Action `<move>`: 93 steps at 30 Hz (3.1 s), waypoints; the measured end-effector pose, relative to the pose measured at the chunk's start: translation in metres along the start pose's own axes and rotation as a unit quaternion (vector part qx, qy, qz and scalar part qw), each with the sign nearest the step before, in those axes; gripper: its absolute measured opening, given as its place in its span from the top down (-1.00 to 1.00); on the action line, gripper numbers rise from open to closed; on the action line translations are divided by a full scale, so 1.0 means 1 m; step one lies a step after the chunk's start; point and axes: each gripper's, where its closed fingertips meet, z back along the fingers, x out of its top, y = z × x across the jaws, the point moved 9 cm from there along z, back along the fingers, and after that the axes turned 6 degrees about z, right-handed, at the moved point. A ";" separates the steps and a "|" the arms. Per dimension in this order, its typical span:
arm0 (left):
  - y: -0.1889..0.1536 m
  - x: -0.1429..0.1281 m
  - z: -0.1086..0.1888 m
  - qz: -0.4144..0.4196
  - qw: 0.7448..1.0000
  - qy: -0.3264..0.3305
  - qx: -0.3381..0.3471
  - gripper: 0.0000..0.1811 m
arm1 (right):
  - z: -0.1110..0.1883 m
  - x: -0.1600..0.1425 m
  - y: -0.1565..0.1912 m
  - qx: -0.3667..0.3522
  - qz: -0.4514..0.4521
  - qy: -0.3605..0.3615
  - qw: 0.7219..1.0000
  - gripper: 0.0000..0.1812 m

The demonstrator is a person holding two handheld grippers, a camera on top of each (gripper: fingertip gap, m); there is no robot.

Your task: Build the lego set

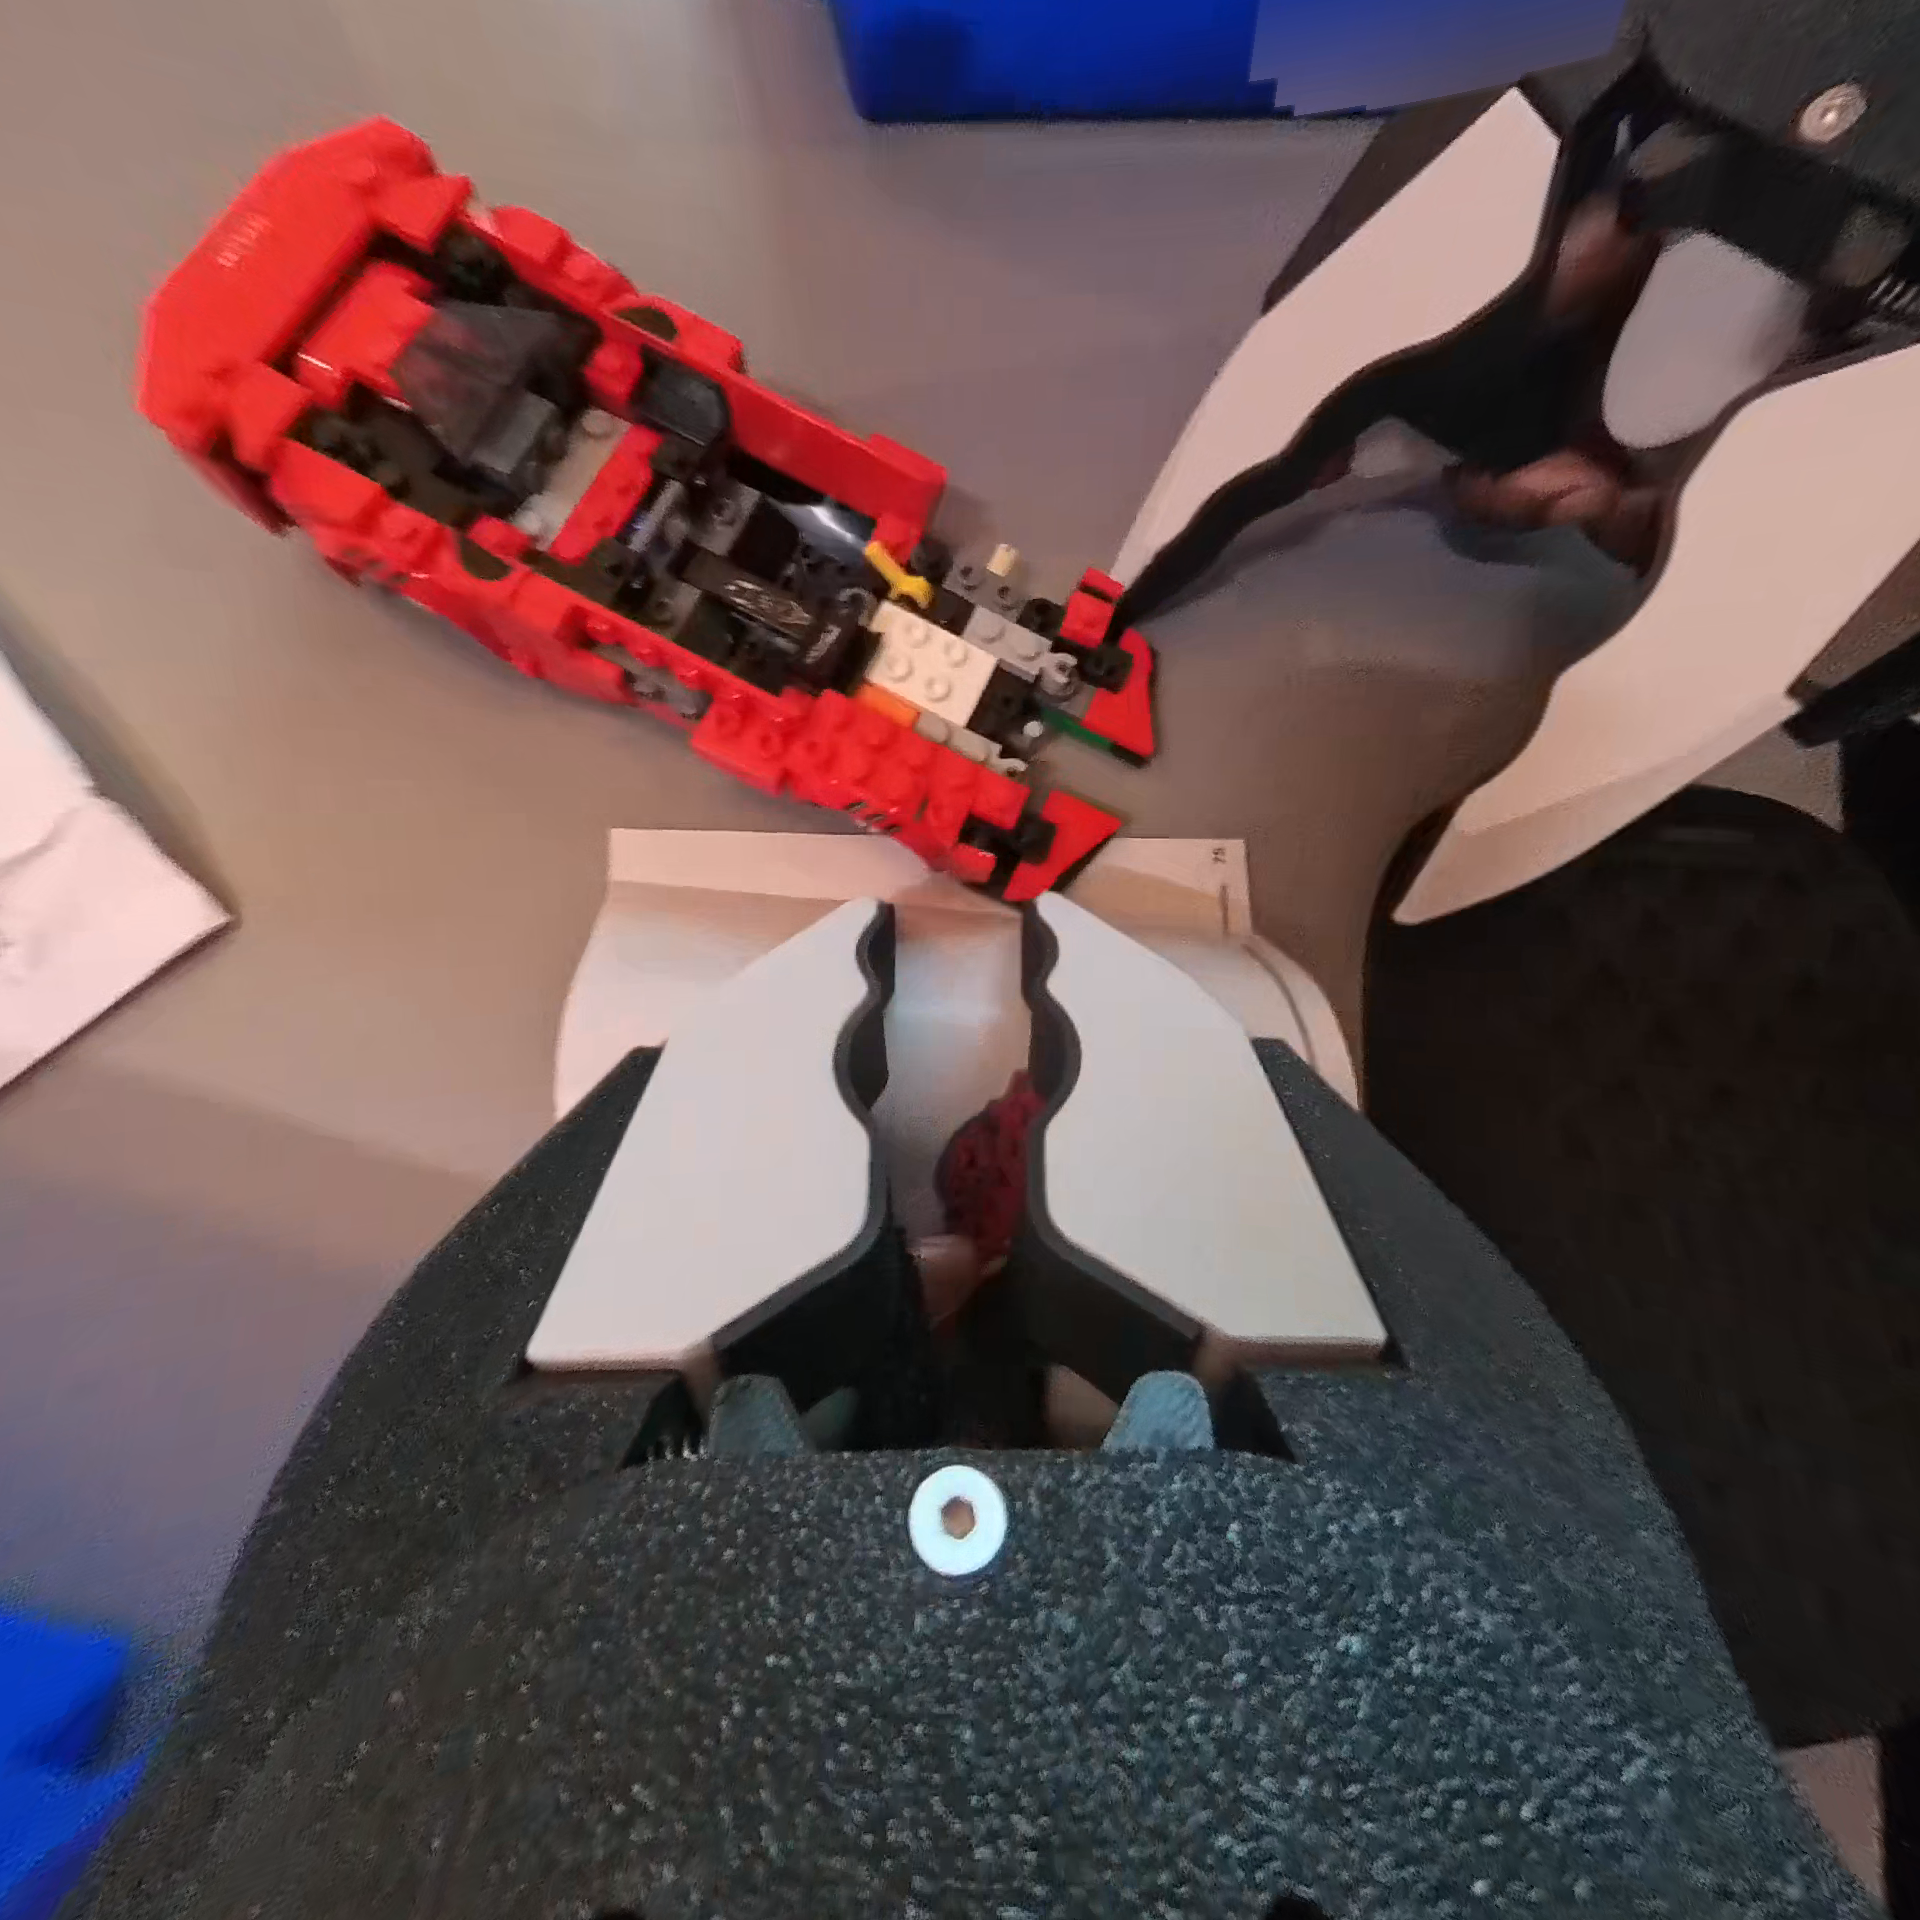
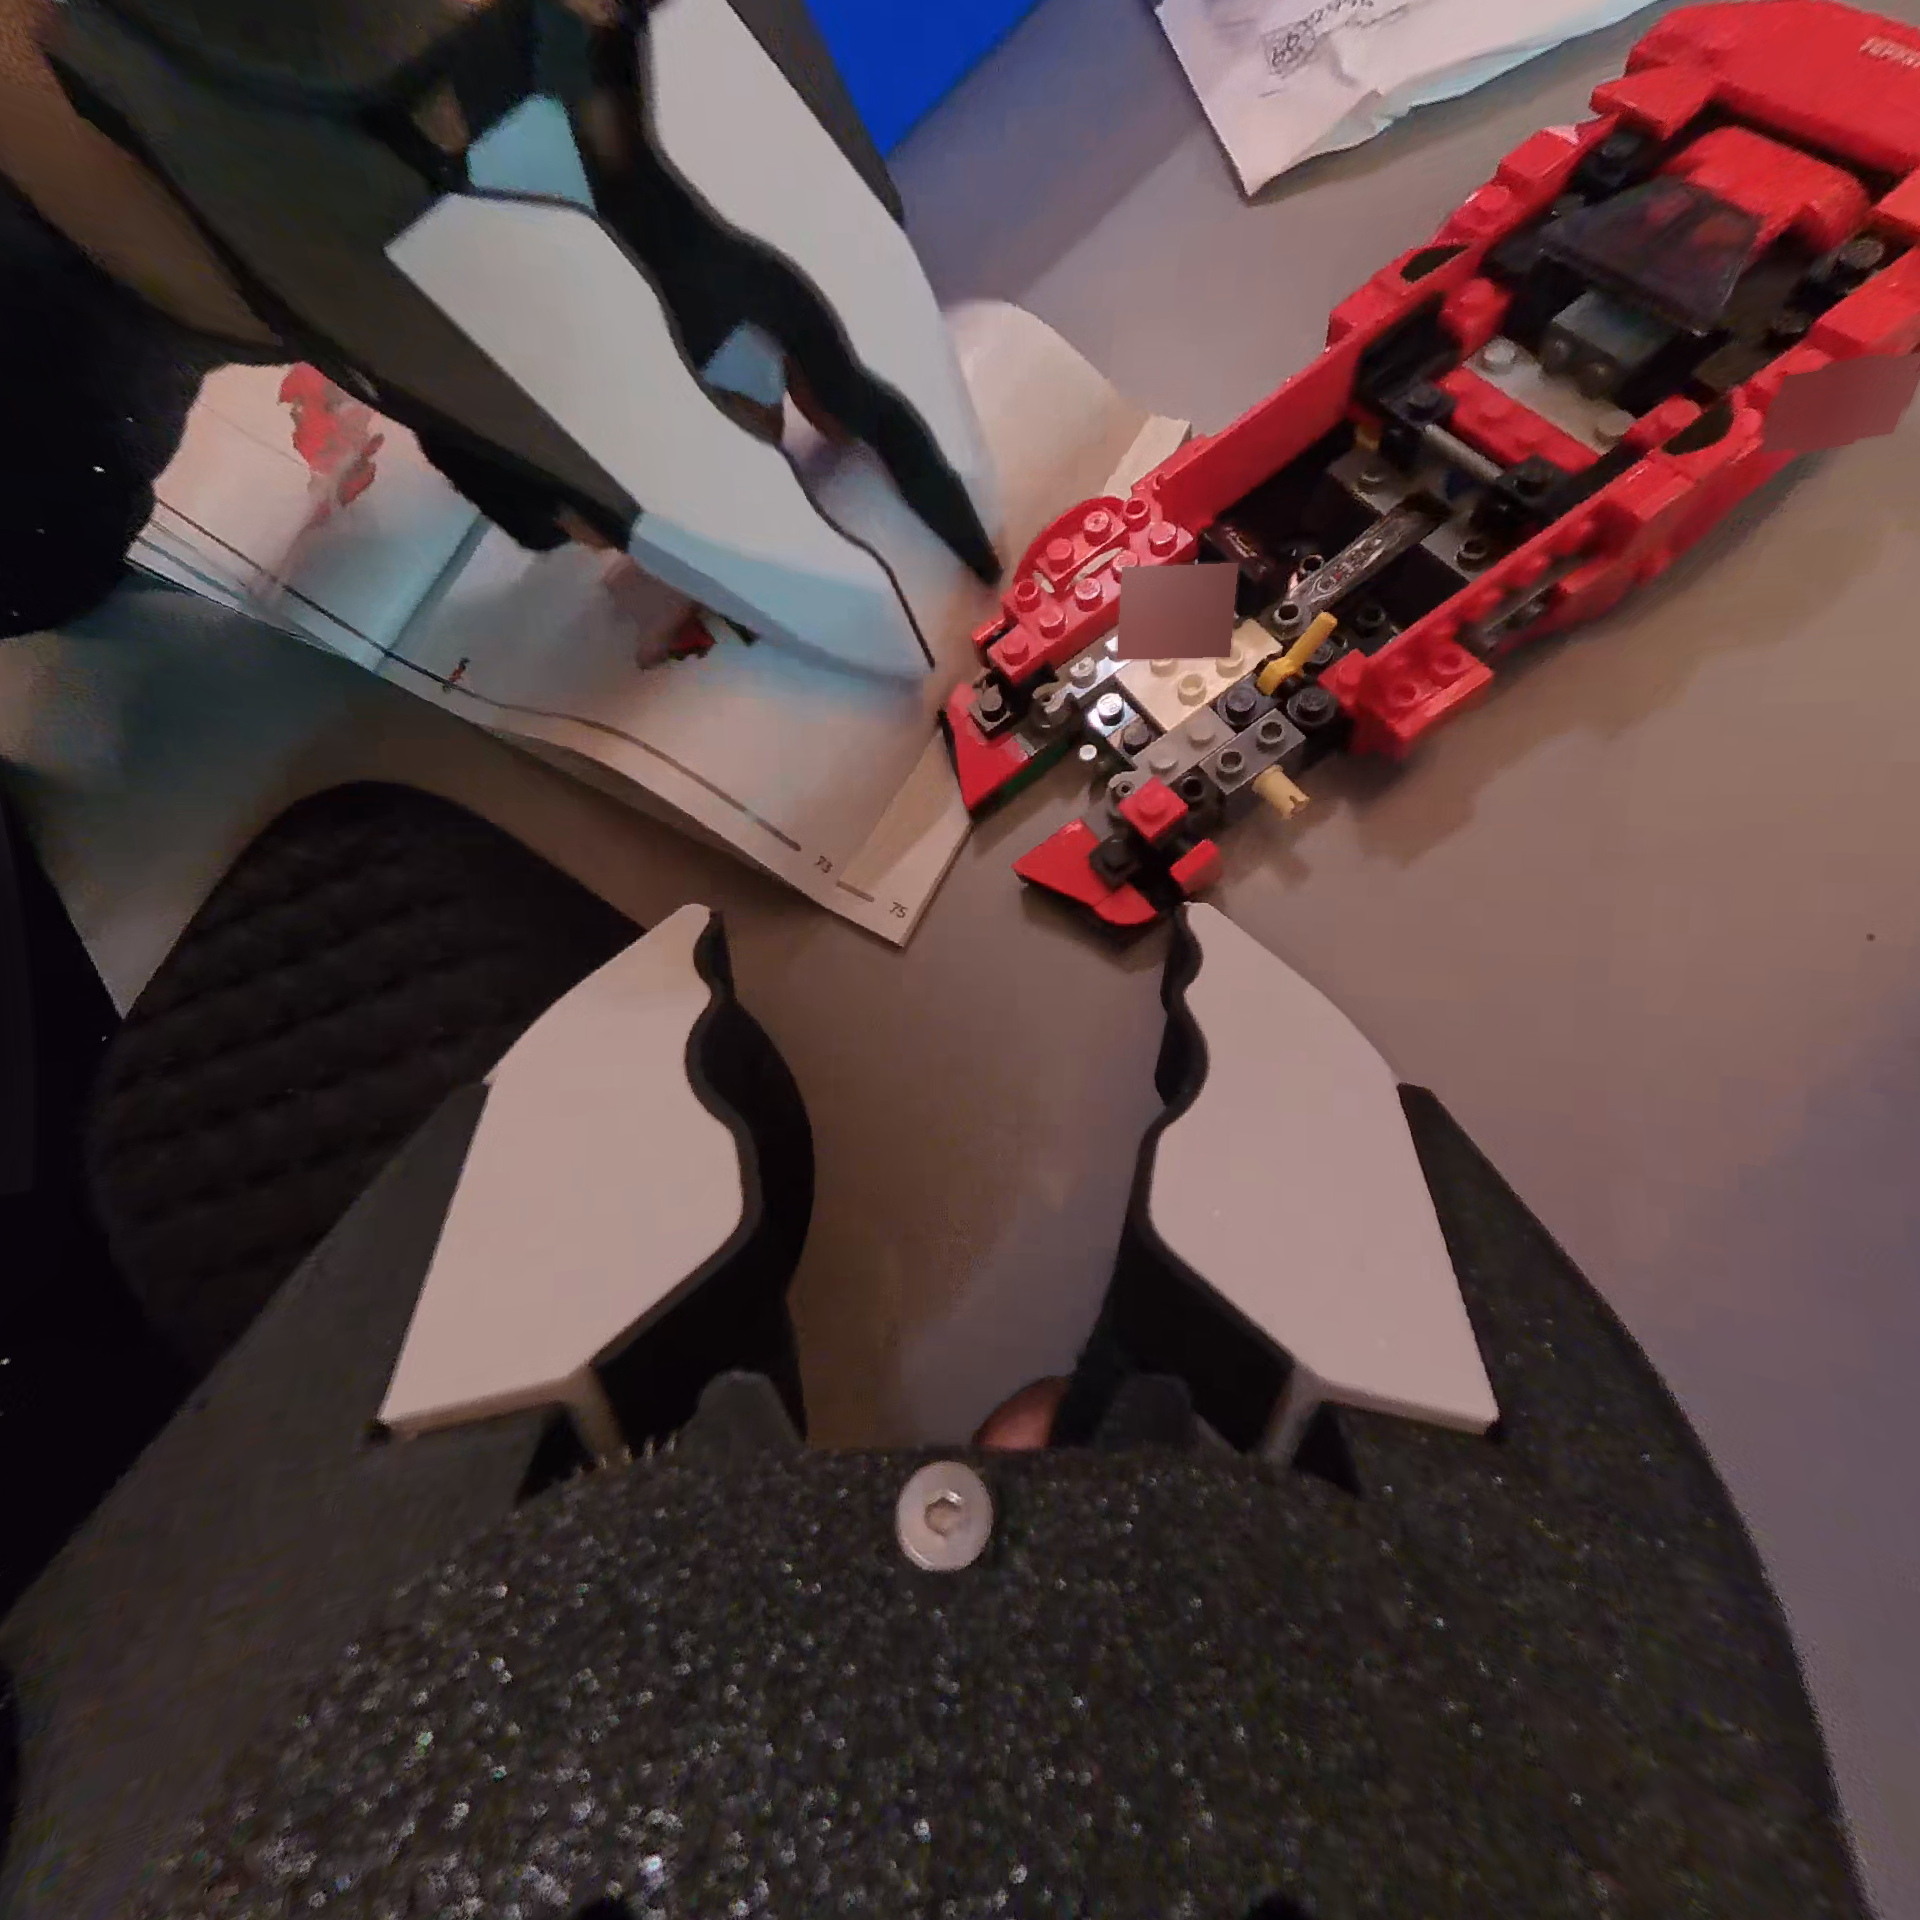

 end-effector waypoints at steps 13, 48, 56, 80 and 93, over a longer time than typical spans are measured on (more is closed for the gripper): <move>0.012 0.025 -0.018 -0.070 0.996 0.053 -0.033 0.82 | 0.002 -0.007 -0.001 -0.004 -0.002 -0.039 0.999 0.01; 0.031 0.079 -0.032 -0.195 0.975 0.100 0.033 1.00 | 0.011 -0.007 -0.034 -0.021 -0.028 -0.049 0.998 0.29; 0.032 0.083 -0.034 -0.182 0.974 0.133 0.018 1.00 | 0.011 -0.007 -0.034 -0.026 -0.029 -0.047 0.998 0.32; 0.024 0.088 0.008 -0.197 0.978 0.063 0.016 0.97 | 0.008 -0.006 -0.032 -0.025 -0.021 -0.045 0.998 0.28; -0.012 -0.096 0.263 -0.028 0.916 -0.316 0.247 0.80 | -0.009 0.103 0.018 0.047 0.213 0.009 0.976 0.47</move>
